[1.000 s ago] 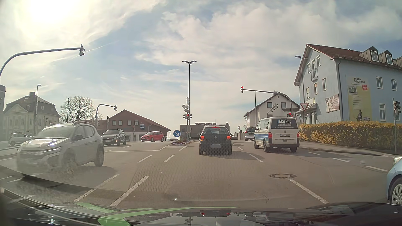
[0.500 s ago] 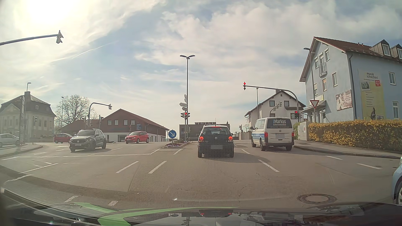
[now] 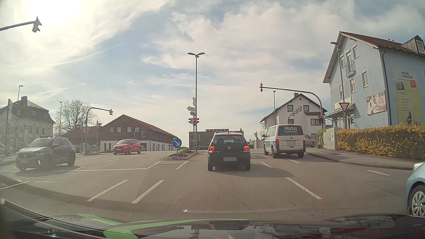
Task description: Follow the waypoints while adhering to traffic rules and regulations
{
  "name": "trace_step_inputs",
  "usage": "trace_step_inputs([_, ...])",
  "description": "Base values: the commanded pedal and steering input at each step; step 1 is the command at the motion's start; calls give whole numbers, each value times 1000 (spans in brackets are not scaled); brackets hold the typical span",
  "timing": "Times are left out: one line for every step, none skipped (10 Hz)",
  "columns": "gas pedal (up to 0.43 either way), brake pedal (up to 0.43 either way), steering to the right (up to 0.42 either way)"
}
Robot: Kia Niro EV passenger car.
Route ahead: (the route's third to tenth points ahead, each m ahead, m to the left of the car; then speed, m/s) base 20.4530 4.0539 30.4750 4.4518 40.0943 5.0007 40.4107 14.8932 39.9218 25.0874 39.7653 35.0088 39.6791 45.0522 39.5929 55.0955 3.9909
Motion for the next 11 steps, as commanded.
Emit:
trace_step_inputs([0,0,0])
trace_step_inputs([0,0,0])
trace_step_inputs([0,0,0])
trace_step_inputs([0,0,0])
trace_step_inputs([0,0,0])
trace_step_inputs([0,0,0])
trace_step_inputs([0,0,0])
trace_step_inputs([0,0,0])
trace_step_inputs([0,0,2])
trace_step_inputs([0,0,3])
trace_step_inputs([0,12,3])
